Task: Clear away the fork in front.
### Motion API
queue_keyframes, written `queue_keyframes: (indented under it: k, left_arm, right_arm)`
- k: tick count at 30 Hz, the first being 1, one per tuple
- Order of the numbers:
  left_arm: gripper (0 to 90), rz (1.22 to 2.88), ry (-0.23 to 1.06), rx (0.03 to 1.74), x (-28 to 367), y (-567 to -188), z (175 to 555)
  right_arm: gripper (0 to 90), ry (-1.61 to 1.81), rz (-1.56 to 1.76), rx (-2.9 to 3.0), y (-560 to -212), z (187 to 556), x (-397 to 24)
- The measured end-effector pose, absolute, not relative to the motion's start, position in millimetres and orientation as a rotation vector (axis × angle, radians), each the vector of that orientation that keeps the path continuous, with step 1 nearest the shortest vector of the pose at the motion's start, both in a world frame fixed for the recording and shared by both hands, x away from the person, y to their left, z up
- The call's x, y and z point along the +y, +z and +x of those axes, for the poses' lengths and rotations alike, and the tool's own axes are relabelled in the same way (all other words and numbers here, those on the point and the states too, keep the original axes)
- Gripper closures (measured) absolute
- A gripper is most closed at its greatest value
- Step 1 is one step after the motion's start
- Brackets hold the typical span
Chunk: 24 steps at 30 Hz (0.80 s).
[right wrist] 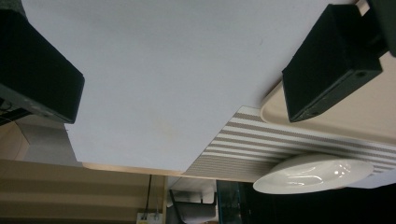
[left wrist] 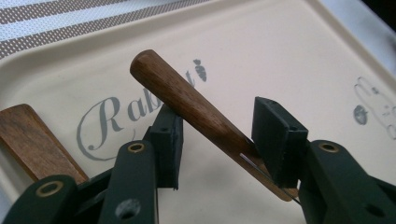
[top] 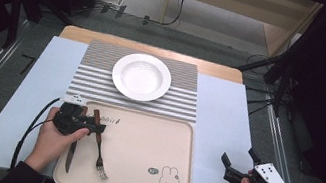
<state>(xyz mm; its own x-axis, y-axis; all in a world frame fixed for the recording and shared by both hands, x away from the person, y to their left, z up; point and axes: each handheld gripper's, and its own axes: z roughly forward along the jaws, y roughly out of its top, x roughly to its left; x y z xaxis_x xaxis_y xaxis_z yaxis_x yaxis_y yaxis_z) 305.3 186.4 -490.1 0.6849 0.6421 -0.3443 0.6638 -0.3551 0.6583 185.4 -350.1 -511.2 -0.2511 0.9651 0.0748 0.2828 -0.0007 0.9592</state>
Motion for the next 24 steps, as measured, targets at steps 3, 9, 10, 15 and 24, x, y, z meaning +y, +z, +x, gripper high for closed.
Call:
queue_keyframes:
  k: [3, 9, 10, 15, 24]
  left_arm:
    - [51.4, 2.094, -0.007, 1.008, 183.8, -491.1, 304.1]
    - [48.6, 2.145, 0.075, 1.012, 178.1, -491.6, 301.2]
    - [47.8, 2.154, 0.089, 1.012, 177.0, -491.7, 300.9]
    - [47.5, 2.203, 0.161, 1.010, 173.1, -493.6, 299.0]
    - [43.2, 2.162, 0.239, 0.987, 175.0, -487.1, 294.3]
  right_arm:
    - [0.0, 1.285, 1.312, 1.603, -511.5, 185.8, -350.3]
    - [0.0, 1.285, 1.314, 1.606, -511.8, 186.2, -350.2]
    - [0.0, 1.285, 1.314, 1.606, -511.8, 186.3, -350.3]
    - [0.0, 1.291, 1.318, 1.605, -512.1, 186.7, -351.1]
    - [0.0, 1.295, 1.318, 1.605, -512.2, 186.8, -351.4]
